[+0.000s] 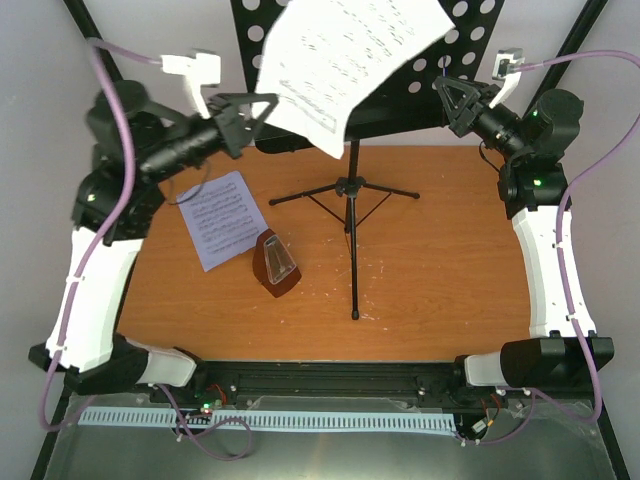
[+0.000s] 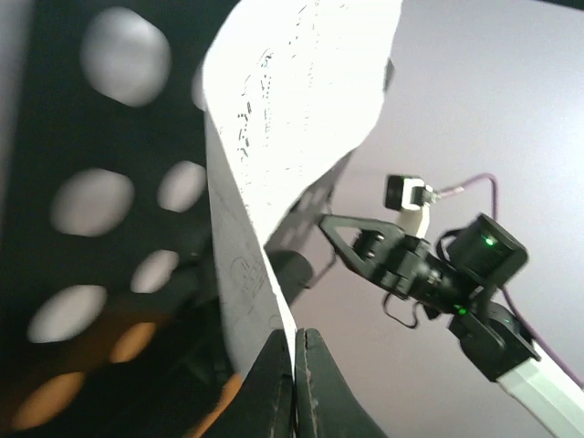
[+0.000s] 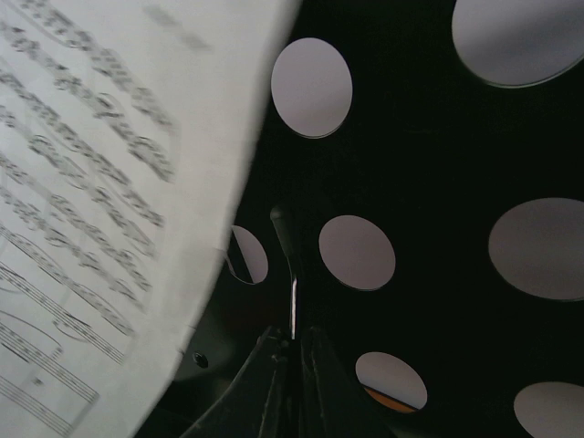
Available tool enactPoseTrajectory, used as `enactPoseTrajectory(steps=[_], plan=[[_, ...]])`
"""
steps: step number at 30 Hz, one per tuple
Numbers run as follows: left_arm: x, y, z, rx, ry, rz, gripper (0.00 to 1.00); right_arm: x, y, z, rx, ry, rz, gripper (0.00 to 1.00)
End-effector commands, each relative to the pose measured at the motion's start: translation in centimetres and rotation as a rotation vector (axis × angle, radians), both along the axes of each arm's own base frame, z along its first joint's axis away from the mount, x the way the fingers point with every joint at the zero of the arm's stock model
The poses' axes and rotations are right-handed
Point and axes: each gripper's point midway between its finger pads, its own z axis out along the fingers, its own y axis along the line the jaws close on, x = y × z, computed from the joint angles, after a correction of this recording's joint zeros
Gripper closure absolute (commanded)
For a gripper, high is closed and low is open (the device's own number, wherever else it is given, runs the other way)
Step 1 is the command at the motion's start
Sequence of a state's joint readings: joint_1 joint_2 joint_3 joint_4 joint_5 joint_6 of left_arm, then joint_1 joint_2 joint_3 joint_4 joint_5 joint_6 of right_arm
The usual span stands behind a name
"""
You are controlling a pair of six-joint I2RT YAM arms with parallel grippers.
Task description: Pack up the instrument practice props
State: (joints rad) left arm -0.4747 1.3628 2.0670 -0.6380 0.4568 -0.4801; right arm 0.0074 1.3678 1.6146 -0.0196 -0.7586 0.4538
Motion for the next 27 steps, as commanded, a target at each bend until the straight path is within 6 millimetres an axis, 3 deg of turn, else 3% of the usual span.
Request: enactPoseTrajectory(steps=[1,7,12,15,21,27], plan=[[1.3,3.9,-0.3,0.044,-0.007,0.072,1.00,0.7,-0.5,-1.1,0.008,0.048,-0.035,0.97],[4.7,10.7,-1.9,0.086,0.013,0.305,1.00,0.4,-0.6,-0.9,0.001,0.057,-0.048,0.97],[7.2,18.3,-6.5,0.055,0.100,0.519,1.00,0.4,-0.6,-0.9,-0.002,0.069,-0.049,0.97],[7.6,21.6,-11.8,-0.005,0.193,0.577,1.00,0.6,-0.6,-1.2,-0.003,0.078,-0.051,0.95],[7.6,26.8,-25.4,-0.119,0.451,0.687,1.00,0.3,-0.5,-1.1,-0.010,0.074,-0.042,0.72],[7.2,27.5,-38.3,-0.190,0.721,0.698,1.00,-1.1,-0.4,-0.1,-0.010,0.046,-0.031,0.45]])
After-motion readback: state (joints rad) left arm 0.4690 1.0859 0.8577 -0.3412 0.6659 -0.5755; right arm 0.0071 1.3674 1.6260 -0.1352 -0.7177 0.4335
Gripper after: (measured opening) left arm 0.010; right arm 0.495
